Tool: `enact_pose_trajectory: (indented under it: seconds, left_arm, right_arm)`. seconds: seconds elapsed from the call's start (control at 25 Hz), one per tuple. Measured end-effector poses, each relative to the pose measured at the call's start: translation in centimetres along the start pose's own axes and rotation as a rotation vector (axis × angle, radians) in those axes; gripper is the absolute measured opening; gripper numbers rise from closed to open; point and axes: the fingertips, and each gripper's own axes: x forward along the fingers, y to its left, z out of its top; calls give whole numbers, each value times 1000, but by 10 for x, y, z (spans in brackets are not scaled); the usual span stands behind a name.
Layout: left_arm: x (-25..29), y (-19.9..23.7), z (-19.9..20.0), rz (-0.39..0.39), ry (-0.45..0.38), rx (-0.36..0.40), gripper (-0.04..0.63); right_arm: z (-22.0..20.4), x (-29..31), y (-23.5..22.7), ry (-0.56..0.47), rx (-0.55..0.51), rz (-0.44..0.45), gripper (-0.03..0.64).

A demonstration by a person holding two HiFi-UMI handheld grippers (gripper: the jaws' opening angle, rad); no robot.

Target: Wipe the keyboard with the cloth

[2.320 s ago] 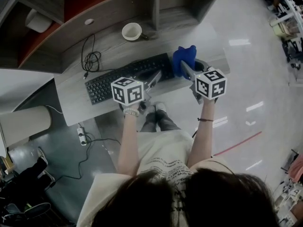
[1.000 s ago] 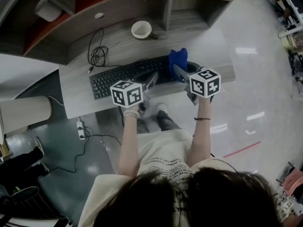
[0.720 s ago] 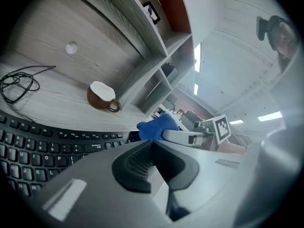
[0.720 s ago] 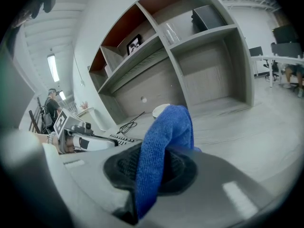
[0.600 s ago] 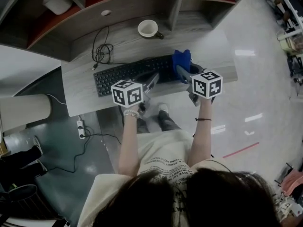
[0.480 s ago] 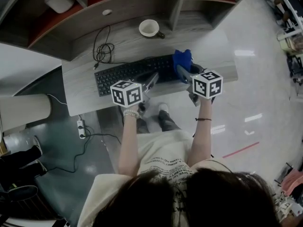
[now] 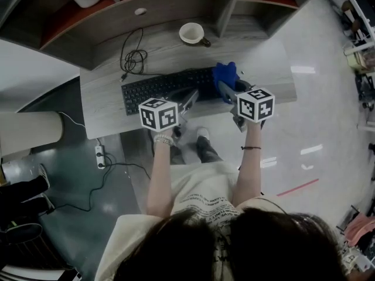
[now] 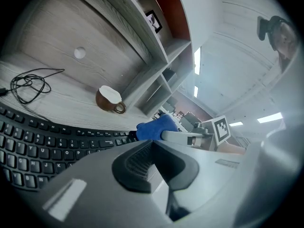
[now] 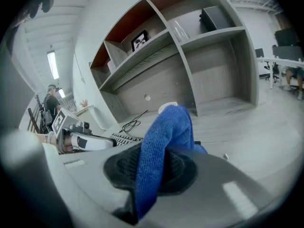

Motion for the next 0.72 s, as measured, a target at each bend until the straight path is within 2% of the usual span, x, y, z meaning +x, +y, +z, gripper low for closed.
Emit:
enact_pose_trajectory:
  seconds: [0.72]
  left_arm:
    - [-28,12,1,46,-38,-12,3]
  right_arm:
    - [-3,24,31,41,-35,66,58]
